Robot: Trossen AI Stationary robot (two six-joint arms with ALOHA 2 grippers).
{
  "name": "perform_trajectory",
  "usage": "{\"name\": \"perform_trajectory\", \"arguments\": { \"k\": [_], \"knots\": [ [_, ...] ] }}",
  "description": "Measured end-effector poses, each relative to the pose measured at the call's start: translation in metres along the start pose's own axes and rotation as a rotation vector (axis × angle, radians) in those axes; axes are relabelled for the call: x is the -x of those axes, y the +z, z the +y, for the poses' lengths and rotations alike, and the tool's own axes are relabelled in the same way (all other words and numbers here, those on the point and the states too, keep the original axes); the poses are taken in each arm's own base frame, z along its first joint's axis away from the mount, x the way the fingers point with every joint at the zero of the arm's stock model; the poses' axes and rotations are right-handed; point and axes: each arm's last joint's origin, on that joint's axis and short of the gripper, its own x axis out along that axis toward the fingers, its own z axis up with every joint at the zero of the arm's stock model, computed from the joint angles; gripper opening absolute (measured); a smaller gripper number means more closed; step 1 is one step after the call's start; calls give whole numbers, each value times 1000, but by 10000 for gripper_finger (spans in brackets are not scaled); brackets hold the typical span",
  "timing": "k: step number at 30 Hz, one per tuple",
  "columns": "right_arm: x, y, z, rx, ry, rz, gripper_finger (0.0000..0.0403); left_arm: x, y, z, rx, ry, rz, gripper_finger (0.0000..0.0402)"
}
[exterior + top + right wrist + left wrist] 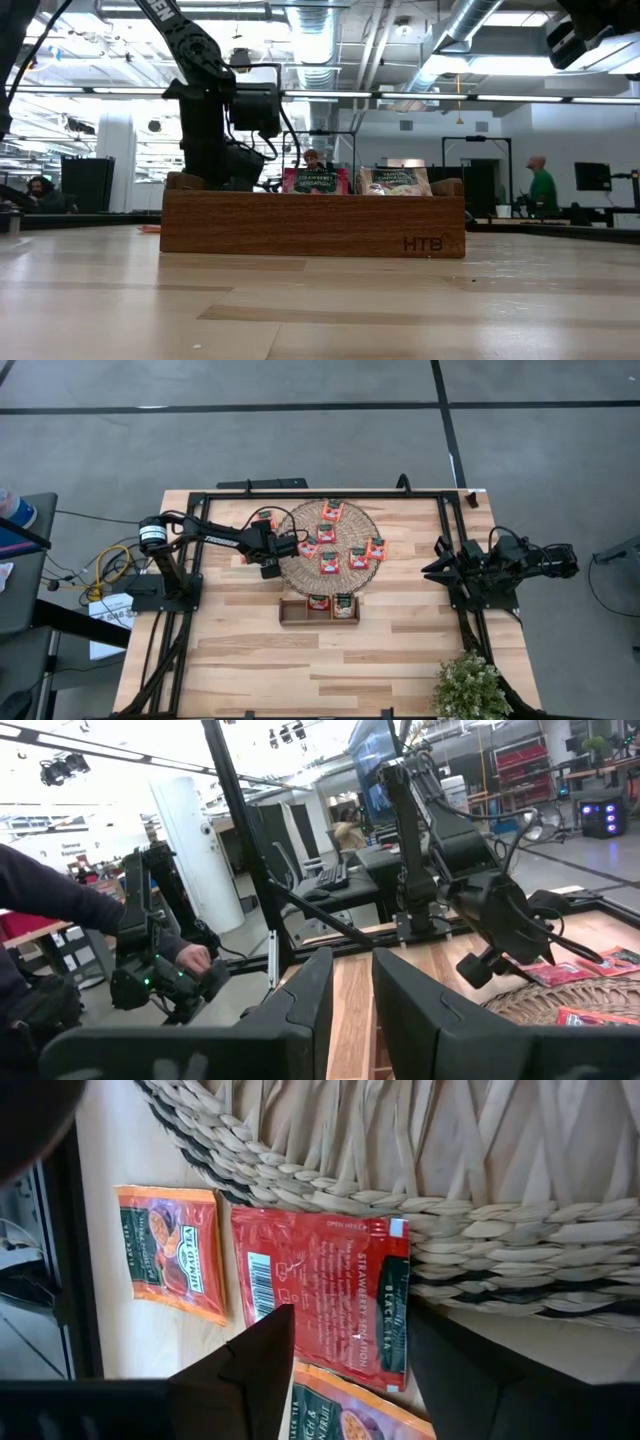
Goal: Pick & Place Tea
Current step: Put the red tea bag into the middle section of the wooden organizer
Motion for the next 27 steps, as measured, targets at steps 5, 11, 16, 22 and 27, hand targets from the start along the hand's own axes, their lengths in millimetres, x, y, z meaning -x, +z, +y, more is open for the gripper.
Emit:
{"name": "perform_trajectory", "arguments": {
  "k": [5, 11, 16, 22, 27],
  "knots": [
    [0, 0, 0, 0, -1, 0, 66, -3, 0, -2, 11, 7, 19, 158],
    [0, 0, 0, 0, 0, -2, 66, -10, 0, -9, -11, 3, 42, 112],
    [0, 0, 0, 1, -5, -5, 66, -9, 0, -11, -17, -16, 40, 51],
    [0, 1, -1, 0, -26, -10, 66, -10, 0, -12, -14, -43, 36, 3],
    [0, 1, -1, 0, -26, -10, 66, -9, 0, -12, 7, -43, 36, 0]
  ]
}}
